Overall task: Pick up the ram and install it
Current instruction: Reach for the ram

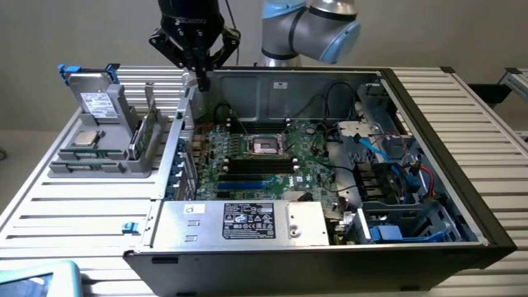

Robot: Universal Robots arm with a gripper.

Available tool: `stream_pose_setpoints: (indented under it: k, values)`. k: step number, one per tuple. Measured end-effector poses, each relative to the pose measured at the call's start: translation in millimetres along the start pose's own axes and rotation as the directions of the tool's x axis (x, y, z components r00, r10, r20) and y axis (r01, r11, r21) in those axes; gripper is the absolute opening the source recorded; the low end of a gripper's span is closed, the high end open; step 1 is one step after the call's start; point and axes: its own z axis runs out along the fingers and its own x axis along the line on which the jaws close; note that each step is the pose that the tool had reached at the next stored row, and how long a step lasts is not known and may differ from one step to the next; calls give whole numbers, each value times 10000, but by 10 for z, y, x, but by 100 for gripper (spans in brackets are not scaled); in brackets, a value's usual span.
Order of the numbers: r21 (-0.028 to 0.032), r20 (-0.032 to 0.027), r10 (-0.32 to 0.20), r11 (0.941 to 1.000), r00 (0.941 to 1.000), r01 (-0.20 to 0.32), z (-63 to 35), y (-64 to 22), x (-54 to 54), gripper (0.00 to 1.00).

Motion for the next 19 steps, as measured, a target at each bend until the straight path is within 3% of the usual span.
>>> stream_pose_setpoints:
  k: [19]
  values:
    - [0,0,0,10000,10000,0,-17,-53,757,11]
